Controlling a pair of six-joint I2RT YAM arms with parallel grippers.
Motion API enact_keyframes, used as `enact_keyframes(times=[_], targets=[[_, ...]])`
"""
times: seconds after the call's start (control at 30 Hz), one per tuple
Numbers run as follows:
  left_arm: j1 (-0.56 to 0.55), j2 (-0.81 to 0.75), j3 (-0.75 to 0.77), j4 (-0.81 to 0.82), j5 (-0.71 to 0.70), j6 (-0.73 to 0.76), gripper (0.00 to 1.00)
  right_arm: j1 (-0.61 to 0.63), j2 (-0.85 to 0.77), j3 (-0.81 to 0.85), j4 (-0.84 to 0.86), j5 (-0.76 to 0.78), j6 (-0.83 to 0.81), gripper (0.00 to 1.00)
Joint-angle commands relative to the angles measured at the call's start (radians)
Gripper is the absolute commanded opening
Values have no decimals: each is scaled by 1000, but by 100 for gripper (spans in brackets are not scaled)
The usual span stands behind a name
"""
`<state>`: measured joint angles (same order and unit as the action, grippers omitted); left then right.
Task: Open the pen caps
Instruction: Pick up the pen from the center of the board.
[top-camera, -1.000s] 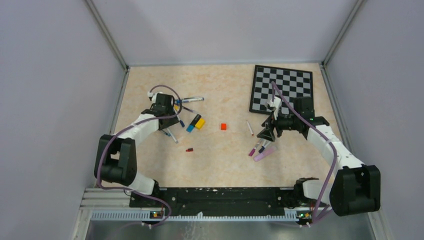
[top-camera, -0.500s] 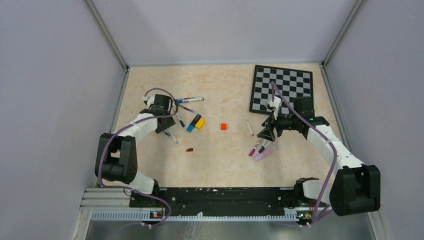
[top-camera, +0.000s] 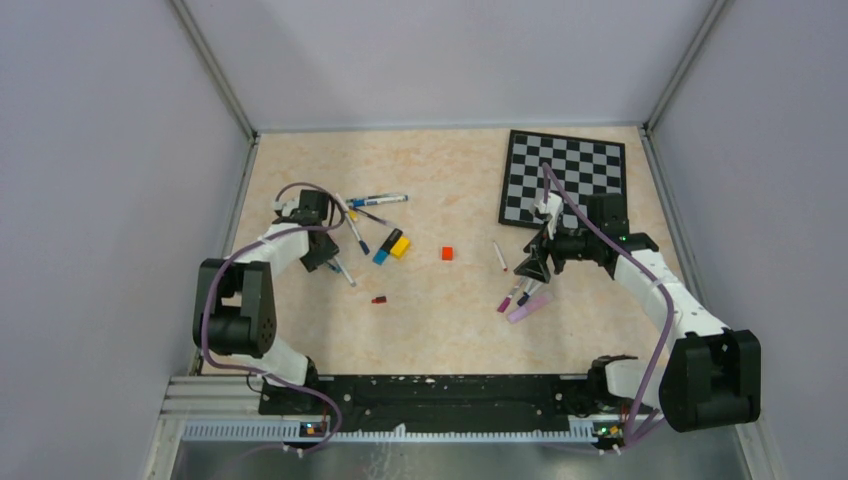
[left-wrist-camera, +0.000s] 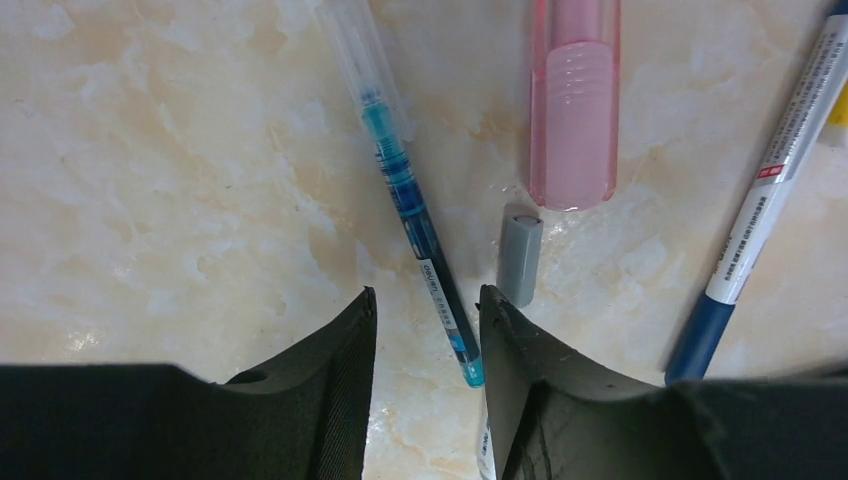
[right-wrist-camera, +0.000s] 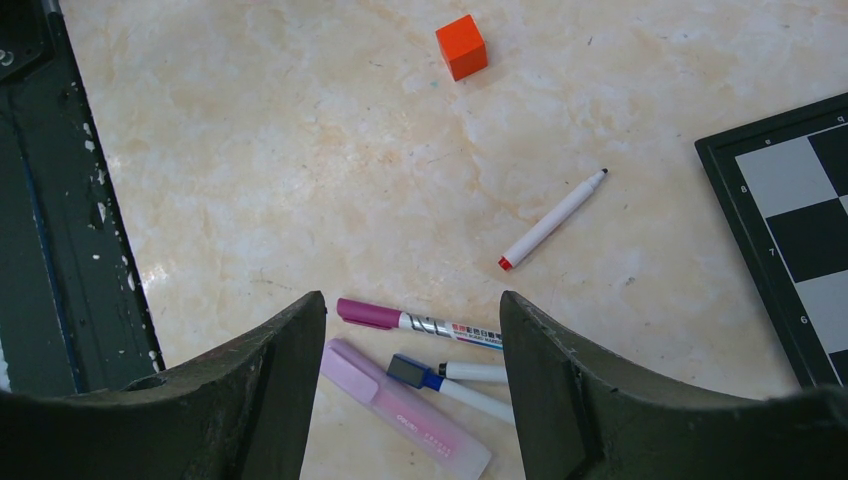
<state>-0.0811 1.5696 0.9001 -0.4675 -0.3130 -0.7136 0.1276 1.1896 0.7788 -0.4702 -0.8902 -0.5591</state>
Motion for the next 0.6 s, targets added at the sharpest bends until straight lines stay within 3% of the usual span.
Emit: enact_keyframes(times=[0.0,0.57], targets=[[9,15,30,-19,2,-20,44,-7,6,0,35,-10,-25,63],[21,69,27,-48,2,-26,28,-7,-2,5,26,-11,-32,63]])
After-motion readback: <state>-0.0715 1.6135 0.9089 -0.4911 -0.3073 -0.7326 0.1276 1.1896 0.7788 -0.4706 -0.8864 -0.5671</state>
